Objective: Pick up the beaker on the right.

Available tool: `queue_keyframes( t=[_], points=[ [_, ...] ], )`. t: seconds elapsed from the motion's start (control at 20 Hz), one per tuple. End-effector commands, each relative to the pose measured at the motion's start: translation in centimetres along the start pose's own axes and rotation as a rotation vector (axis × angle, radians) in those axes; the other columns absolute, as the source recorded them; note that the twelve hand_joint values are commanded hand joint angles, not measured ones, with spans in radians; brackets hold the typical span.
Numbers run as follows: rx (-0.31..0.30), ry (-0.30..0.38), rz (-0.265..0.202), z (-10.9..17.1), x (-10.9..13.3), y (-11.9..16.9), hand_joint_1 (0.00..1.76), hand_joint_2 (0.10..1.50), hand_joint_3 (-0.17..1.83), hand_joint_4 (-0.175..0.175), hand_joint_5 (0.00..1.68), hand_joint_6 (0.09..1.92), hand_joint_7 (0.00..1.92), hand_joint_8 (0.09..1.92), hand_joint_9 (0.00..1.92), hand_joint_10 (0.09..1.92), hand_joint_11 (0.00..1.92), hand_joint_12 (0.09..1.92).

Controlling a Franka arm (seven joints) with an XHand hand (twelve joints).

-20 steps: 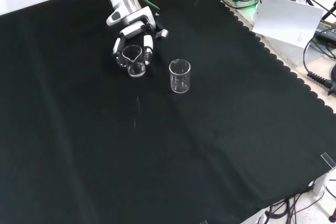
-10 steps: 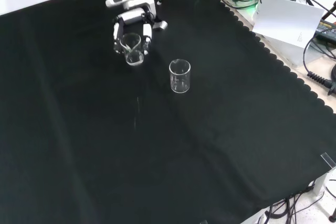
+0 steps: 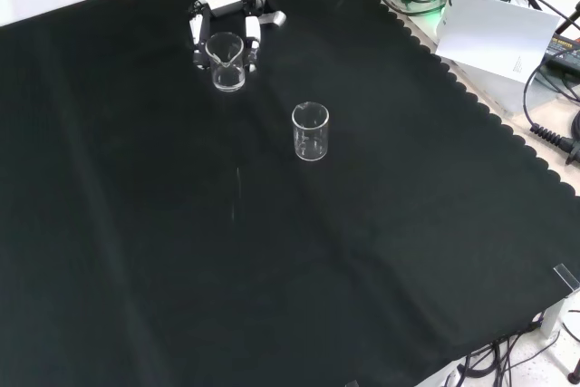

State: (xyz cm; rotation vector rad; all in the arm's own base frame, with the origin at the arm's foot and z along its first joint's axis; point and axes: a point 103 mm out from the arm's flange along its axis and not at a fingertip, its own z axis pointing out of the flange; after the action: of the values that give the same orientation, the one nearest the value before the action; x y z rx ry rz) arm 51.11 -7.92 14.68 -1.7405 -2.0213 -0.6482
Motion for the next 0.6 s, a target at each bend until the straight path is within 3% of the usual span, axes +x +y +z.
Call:
queue_keyframes(
  t=[0.05, 0.6],
  points=[
    [0.091, -0.026, -0.025, -2.7, 1.3, -1.9, 1.16, 0.7, 0.49, 0.167, 1.45, 0.27, 1.7, 0.09, 1.7, 0.09, 1.46, 0.64],
    [0.151, -0.109, -0.036, -3.5, 6.0, -7.1, 1.16, 0.66, 0.6, 0.14, 1.38, 0.45, 1.73, 0.09, 1.72, 0.09, 1.48, 0.61]
  ],
)
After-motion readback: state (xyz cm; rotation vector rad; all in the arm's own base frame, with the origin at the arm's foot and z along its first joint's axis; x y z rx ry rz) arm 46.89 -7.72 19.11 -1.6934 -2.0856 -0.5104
